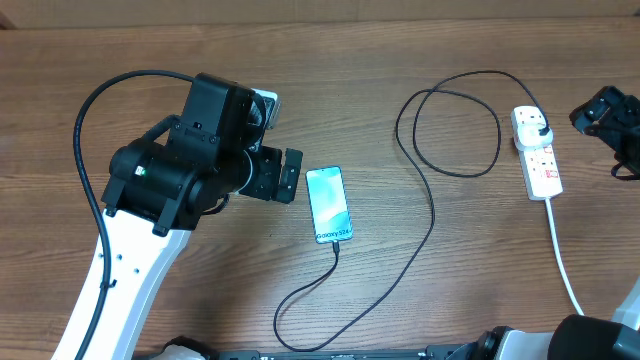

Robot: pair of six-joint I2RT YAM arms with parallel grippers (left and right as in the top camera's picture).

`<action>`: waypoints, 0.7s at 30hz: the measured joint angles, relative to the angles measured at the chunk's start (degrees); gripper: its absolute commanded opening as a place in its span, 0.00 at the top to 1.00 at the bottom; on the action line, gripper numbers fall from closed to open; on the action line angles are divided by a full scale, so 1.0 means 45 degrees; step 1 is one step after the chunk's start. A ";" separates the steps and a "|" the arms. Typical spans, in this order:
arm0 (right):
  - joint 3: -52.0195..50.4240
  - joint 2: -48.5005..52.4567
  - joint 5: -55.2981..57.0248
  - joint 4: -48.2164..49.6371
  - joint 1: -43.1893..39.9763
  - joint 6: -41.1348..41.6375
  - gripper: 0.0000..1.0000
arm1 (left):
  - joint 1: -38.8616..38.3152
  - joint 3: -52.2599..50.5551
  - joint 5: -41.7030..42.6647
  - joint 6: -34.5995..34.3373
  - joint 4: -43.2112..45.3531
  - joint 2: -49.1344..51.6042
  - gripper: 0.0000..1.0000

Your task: Plug charger to phone and switch on socket

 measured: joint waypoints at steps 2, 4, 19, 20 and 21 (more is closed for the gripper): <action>0.0000 0.0000 0.0000 0.0000 0.0000 0.0000 0.00 | 0.0005 0.0000 -0.0015 0.0000 0.0000 0.0000 0.01; 0.0000 0.0000 -0.0005 -0.0005 0.0000 0.0000 0.00 | 0.0000 0.0000 -0.0092 0.0000 0.0000 -0.0010 0.01; 0.0000 0.0000 0.0092 0.0005 0.0000 0.0024 0.00 | 0.0233 -0.3580 -0.0928 0.0049 0.4503 -0.3570 0.01; 0.0000 0.0000 0.0092 0.0005 0.0000 0.0029 0.00 | 0.0321 -0.4080 -0.0962 0.0044 0.4847 -0.3891 0.01; 0.0000 0.0000 0.0092 0.0005 0.0000 0.0029 0.00 | 0.0427 -0.4711 -0.0967 0.0049 0.5382 -0.4274 0.01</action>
